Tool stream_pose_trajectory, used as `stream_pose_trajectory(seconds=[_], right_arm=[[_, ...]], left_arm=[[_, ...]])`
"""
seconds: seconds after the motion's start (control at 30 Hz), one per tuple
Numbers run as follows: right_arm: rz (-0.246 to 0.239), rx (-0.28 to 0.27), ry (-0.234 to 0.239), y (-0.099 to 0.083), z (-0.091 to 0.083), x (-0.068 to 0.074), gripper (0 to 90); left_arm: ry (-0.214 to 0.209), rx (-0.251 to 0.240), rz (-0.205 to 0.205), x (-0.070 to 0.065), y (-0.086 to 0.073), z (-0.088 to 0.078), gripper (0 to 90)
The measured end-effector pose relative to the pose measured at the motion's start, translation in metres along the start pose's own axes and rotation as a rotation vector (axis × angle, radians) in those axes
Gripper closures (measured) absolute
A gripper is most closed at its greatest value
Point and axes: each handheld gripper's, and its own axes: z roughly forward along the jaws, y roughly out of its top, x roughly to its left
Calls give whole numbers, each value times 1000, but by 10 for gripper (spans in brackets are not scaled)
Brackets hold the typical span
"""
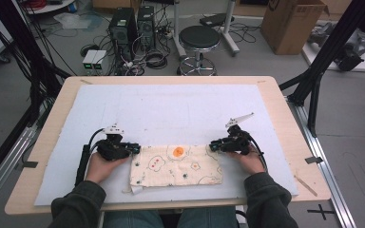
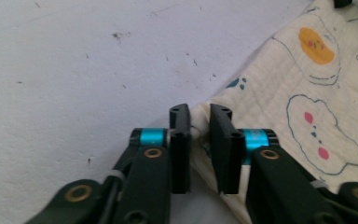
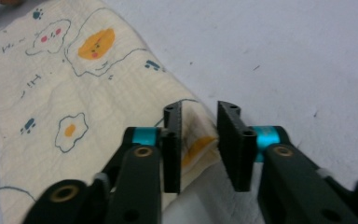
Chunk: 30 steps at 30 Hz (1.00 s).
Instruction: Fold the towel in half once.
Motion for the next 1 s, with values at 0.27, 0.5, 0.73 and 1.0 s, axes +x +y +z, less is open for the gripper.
stream_pose_trajectory(seconds=[0.27,0.5,0.73,1.0], right_arm=[[-7,5,-35,-1,-3,3,852],[-19,4,-68,-2,-4,5,855],[-33,-6,-81,-4,-3,7,845],[-51,-81,-76,-1,-10,14,684]], left_arm=[[32,-9,-2,-2,-1,-1,864],[61,-17,-28,0,-3,-2,866],[52,-37,-5,-2,-4,-1,849],[-3,-108,32,-6,0,-9,644]])
